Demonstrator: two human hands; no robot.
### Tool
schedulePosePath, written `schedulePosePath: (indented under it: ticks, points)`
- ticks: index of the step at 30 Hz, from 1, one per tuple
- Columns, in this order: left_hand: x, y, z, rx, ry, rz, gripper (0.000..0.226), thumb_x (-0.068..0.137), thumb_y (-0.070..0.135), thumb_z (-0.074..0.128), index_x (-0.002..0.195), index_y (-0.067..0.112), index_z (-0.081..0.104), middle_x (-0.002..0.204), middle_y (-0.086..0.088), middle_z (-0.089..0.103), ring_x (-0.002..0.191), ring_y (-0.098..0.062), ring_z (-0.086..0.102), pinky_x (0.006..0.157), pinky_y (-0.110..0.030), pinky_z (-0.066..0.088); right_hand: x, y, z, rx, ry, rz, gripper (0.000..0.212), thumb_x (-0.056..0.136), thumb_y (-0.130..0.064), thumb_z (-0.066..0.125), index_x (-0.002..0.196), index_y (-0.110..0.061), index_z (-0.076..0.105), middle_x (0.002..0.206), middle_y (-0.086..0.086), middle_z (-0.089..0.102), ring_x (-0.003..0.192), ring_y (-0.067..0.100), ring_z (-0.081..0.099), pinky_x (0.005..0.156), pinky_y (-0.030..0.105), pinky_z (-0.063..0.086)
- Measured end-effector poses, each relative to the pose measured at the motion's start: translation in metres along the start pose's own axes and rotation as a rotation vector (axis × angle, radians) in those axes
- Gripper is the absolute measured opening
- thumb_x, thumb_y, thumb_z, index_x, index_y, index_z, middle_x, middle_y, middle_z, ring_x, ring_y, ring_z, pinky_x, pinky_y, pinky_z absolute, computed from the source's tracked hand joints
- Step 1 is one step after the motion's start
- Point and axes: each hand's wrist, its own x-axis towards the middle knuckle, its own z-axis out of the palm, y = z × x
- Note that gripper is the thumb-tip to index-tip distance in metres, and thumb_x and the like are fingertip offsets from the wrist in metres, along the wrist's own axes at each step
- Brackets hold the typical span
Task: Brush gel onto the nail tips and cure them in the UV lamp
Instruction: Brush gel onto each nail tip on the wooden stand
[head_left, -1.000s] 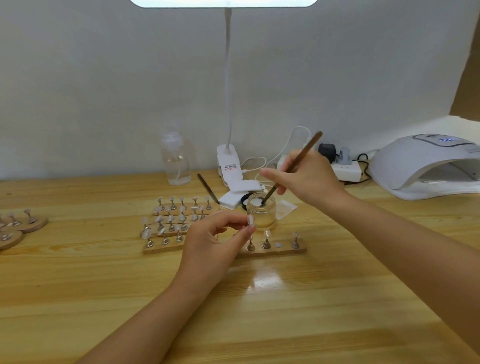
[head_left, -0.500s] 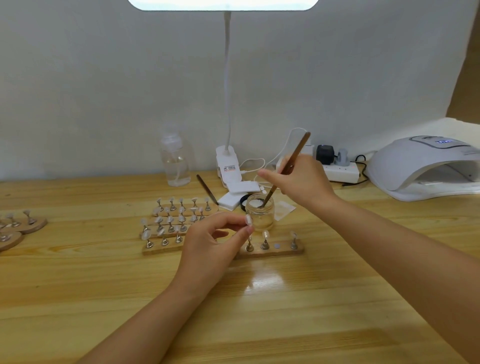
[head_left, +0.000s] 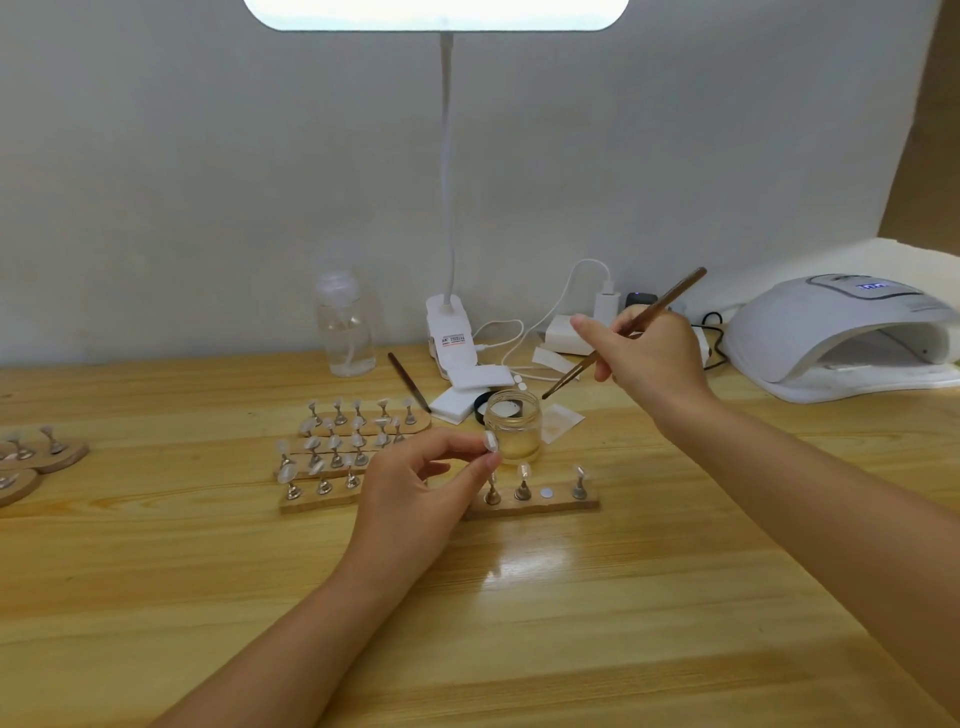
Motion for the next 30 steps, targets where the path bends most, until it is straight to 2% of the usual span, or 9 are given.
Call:
schedulePosePath:
  ticks: [3,6,9,12,14,17,22,25,30]
  points:
    - [0.0,0.0,0.0,0.005,-0.002,0.008,0.023,0.074,0.013,0.071,0.076,0.035,0.068,0.081,0.02,0.069,0.082,0.0,0.064,0.084,-0.033,0.052,-0.019,-0.004,-0.002,0.248,0.012,-0.013,0.032,0.087,-0.035,0.06,0.064,-0.015,0.051,0.042,-0.002,0.057,0.035,0.003,0.048,0.045,0.017,0.042]
    - [0.001,-0.001,0.001,0.004,0.003,0.017,0.025,0.073,0.012,0.072,0.075,0.037,0.067,0.081,0.02,0.069,0.081,0.001,0.064,0.084,-0.031,0.052,-0.048,-0.004,0.0,0.391,-0.007,-0.133,0.026,0.088,-0.037,0.054,0.071,-0.018,0.055,0.051,0.003,0.063,0.038,0.009,0.054,0.041,0.014,0.042]
    - [0.0,-0.002,0.001,-0.004,0.005,0.026,0.026,0.073,0.012,0.072,0.075,0.037,0.068,0.081,0.019,0.07,0.083,0.0,0.064,0.084,-0.032,0.052,-0.07,-0.002,0.0,0.382,-0.02,-0.266,0.023,0.083,-0.041,0.049,0.082,-0.023,0.064,0.069,-0.005,0.07,0.051,0.004,0.06,0.049,0.009,0.043]
    - [0.001,-0.003,0.001,-0.006,0.008,0.045,0.027,0.073,0.011,0.071,0.076,0.038,0.068,0.082,0.018,0.07,0.084,-0.001,0.064,0.083,-0.031,0.052,-0.08,0.0,-0.002,0.324,-0.061,-0.36,0.018,0.086,-0.037,0.051,0.083,-0.028,0.066,0.074,-0.016,0.069,0.064,0.0,0.063,0.055,0.008,0.044]
    - [0.001,-0.004,0.001,-0.004,0.009,0.063,0.028,0.073,0.01,0.071,0.077,0.037,0.068,0.083,0.017,0.07,0.084,-0.002,0.064,0.082,-0.031,0.052,-0.084,0.001,-0.002,0.337,-0.085,-0.367,0.022,0.089,-0.037,0.057,0.074,-0.025,0.067,0.07,-0.009,0.069,0.061,0.001,0.062,0.054,0.01,0.046]
    - [0.001,-0.005,0.002,-0.009,-0.003,0.073,0.026,0.074,0.008,0.071,0.078,0.034,0.07,0.082,0.014,0.071,0.085,-0.004,0.064,0.081,-0.032,0.052,-0.088,0.002,0.001,0.384,-0.106,-0.413,0.035,0.086,-0.038,0.043,0.065,-0.021,0.066,0.057,-0.001,0.065,0.053,0.003,0.059,0.054,0.014,0.047]
    - [0.001,-0.007,0.002,-0.005,-0.012,0.073,0.026,0.075,0.008,0.07,0.079,0.034,0.07,0.082,0.01,0.07,0.085,-0.004,0.063,0.08,-0.027,0.052,-0.09,0.005,0.008,0.279,-0.14,-0.503,0.039,0.089,-0.032,0.038,0.069,-0.014,0.066,0.063,-0.007,0.064,0.06,0.0,0.061,0.059,0.011,0.046]
    - [0.001,-0.007,0.001,0.014,-0.003,0.079,0.03,0.075,0.007,0.07,0.077,0.037,0.068,0.08,0.011,0.068,0.083,0.001,0.061,0.076,-0.019,0.05,-0.091,0.008,0.008,0.33,-0.138,-0.485,0.041,0.089,-0.034,0.037,0.062,-0.019,0.064,0.054,-0.007,0.061,0.052,0.004,0.06,0.053,0.013,0.045]
    - [0.001,-0.007,0.001,0.006,-0.009,0.071,0.029,0.075,0.006,0.07,0.078,0.035,0.069,0.08,0.011,0.067,0.081,0.001,0.06,0.074,-0.017,0.048,-0.089,0.007,0.008,0.284,-0.107,-0.512,0.039,0.09,-0.033,0.036,0.067,-0.02,0.065,0.061,-0.007,0.064,0.06,0.004,0.063,0.059,0.016,0.05]
